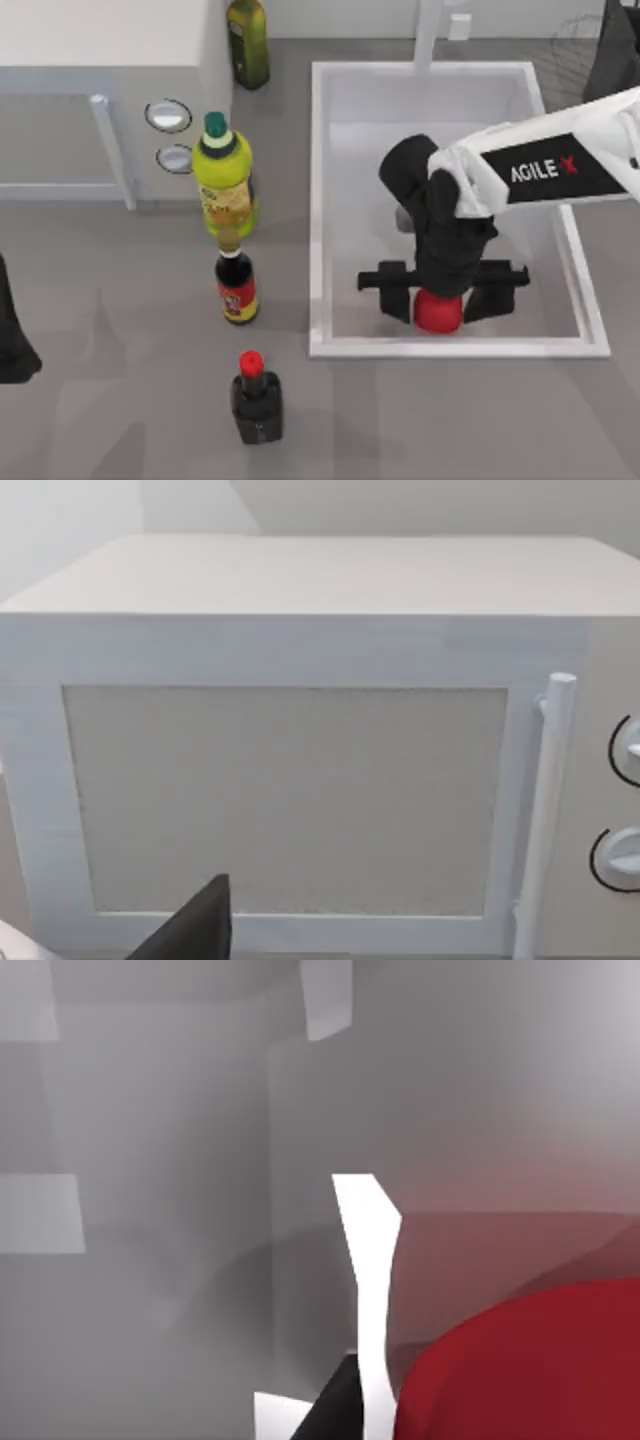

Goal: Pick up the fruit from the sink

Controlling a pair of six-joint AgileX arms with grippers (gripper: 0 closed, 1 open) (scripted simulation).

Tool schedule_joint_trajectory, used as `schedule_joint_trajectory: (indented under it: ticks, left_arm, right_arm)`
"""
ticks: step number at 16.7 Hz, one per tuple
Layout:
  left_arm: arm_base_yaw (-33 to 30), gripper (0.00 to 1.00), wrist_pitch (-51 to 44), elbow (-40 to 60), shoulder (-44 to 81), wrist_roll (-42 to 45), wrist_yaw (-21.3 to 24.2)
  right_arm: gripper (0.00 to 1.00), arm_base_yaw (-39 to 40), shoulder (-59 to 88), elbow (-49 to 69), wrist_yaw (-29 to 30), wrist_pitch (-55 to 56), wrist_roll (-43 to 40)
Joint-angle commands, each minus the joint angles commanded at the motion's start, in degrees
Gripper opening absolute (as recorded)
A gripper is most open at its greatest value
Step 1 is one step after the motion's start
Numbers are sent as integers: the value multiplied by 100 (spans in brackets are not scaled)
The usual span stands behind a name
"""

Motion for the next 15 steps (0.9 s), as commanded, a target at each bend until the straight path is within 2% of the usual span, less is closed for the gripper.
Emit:
schedule_joint_trajectory:
  ticks: [2, 3, 10, 15]
  left_arm:
    - [0, 100, 0, 0, 0, 0, 0]
    - [0, 100, 0, 0, 0, 0, 0]
    - [0, 100, 0, 0, 0, 0, 0]
    - [0, 100, 0, 0, 0, 0, 0]
  right_arm:
    - [2, 0, 0, 0, 0, 0, 0]
    - [0, 0, 0, 0, 0, 0, 0]
    - [0, 0, 0, 0, 0, 0, 0]
    - [0, -3, -413, 462, 129, -606, -52]
